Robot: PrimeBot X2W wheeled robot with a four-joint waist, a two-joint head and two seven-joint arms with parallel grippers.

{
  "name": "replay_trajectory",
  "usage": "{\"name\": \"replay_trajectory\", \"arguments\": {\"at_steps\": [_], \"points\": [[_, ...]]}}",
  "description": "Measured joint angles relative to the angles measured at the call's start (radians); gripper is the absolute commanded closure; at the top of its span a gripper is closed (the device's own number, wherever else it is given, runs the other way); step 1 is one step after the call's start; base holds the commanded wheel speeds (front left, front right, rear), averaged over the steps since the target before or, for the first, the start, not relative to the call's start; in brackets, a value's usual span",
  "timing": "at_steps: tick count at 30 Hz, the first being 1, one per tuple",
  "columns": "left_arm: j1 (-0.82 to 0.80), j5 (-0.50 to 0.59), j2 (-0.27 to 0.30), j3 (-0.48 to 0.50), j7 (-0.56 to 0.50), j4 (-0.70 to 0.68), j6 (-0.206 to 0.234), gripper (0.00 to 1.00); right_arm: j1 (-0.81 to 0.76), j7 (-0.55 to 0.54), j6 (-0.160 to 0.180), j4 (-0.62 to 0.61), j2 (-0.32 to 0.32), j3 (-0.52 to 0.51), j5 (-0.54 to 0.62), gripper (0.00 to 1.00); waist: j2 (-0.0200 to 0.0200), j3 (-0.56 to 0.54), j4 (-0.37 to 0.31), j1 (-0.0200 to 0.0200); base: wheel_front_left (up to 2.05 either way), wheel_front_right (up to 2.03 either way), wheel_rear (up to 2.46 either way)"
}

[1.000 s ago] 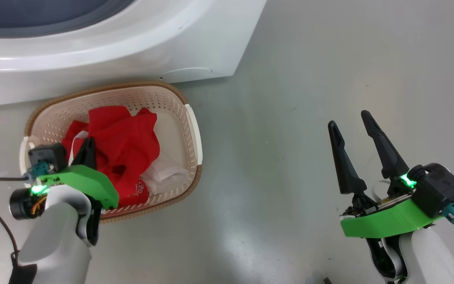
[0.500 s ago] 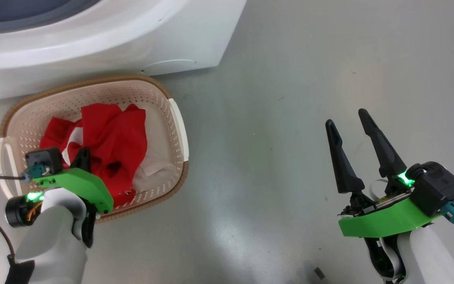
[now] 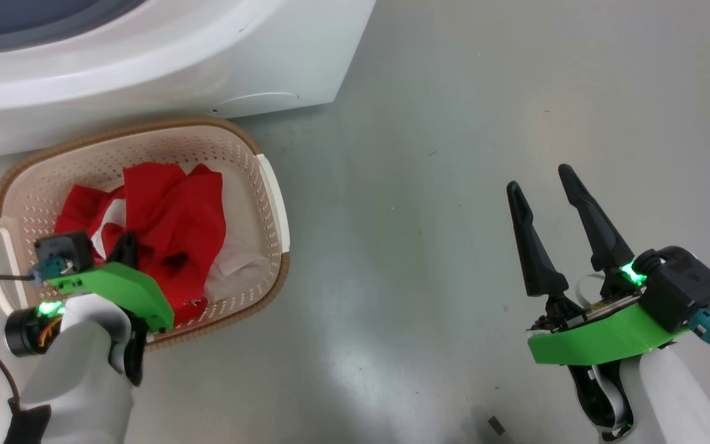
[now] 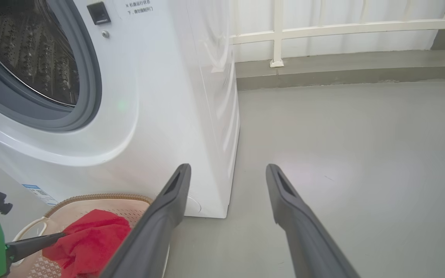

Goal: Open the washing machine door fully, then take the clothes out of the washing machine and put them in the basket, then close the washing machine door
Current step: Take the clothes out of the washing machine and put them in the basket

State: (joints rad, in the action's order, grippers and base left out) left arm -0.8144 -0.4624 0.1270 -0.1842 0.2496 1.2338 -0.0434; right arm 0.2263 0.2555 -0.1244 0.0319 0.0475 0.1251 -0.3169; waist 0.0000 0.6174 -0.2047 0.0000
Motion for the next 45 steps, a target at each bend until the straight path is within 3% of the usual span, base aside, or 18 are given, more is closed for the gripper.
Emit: {"name": "replay_trajectory", "arguments": {"at_steps": [1,21,32,45], "points": [[-0.005,0.000,0.000,0.000,0.000,0.000,0.000,0.00,0.006,0.000,0.000,0.000,0.000,-0.001,0.000,0.00,0.0000,-0.002,0.002,0.0000,0.00,0.00,0.00],[0.065,0.035,-0.040,0.047,0.000,-0.201,0.001,0.00,0.001,0.000,0.000,0.014,0.000,-0.013,0.000,0.00,0.0000,-0.086,0.050,0.0000,0.00,0.00,0.00],[0.177,0.051,-0.066,0.112,0.000,-0.392,0.005,0.00,-0.026,0.000,0.000,0.021,0.001,-0.020,0.002,0.00,0.0000,-0.155,0.080,0.0000,0.00,0.00,0.00],[0.353,0.100,-0.085,0.167,0.000,-0.722,0.017,0.00,-0.046,0.000,0.000,0.037,0.001,-0.043,0.012,0.00,0.0000,-0.244,0.118,0.0000,0.00,0.00,0.00]]}}
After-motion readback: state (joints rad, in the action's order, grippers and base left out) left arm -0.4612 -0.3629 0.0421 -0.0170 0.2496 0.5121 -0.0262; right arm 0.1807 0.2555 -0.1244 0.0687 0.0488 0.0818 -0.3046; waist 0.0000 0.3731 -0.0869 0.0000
